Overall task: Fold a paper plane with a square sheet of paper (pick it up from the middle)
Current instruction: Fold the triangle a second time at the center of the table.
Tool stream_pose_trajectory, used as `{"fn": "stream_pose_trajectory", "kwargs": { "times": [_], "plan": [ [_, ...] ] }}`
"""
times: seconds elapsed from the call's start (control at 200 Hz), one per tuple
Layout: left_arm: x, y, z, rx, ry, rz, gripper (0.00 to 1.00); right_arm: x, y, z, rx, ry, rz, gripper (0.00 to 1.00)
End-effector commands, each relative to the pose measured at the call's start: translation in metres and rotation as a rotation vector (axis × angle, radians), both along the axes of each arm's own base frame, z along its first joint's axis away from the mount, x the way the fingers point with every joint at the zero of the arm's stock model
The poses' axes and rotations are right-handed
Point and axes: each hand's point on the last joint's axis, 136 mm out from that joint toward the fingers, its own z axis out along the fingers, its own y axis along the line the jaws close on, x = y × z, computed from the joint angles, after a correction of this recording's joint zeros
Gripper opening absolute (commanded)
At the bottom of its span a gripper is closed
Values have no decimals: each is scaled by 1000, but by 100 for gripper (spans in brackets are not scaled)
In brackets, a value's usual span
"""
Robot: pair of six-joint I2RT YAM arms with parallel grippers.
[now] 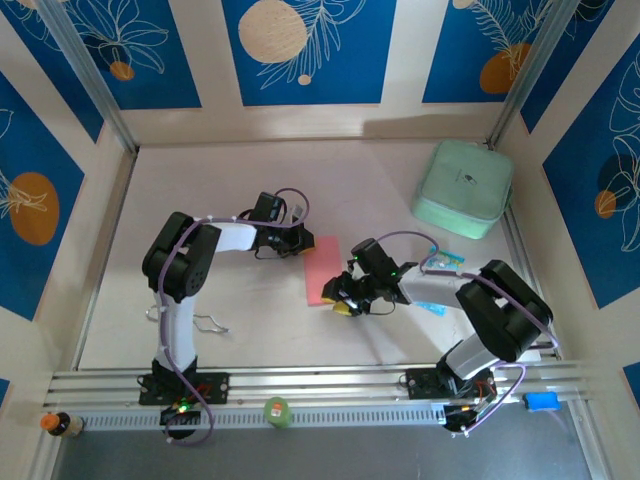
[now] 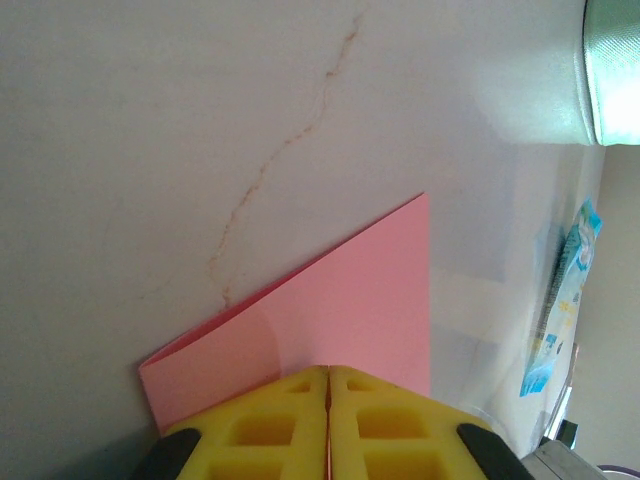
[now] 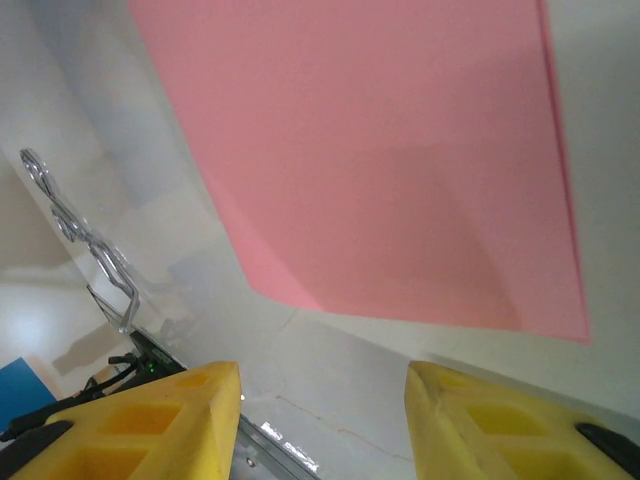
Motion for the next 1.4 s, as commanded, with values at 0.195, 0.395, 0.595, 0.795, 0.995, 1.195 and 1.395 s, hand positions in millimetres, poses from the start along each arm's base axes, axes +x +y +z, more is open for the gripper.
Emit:
{"fn": "stream_pose_trajectory", "kwargs": {
  "times": [0.195, 0.395, 0.595, 0.795, 0.995, 1.195, 1.395],
  "plan": [
    [-14, 16, -26, 93, 98, 29, 10, 8, -2, -4, -3, -7, -36, 48],
    [-13, 15, -25, 88, 98, 28, 10, 21, -4, 2, 3, -57, -53, 48],
    [-13, 15, -27, 89, 99, 28, 10, 27, -2, 9, 19, -99, -46, 49],
    [-13, 15, -27, 87, 99, 28, 10, 32, -5, 13, 3, -144, -34, 51],
    [-13, 14, -27, 85, 101, 26, 10, 41, -8, 15, -19, -193, 6, 53],
    [-12, 14, -26, 84, 98, 24, 10, 49, -12, 18, -7, -242, 34, 59],
    [-13, 14, -27, 83, 101, 24, 10, 58, -7, 26, 65, -277, 78, 59]
  ]
}}
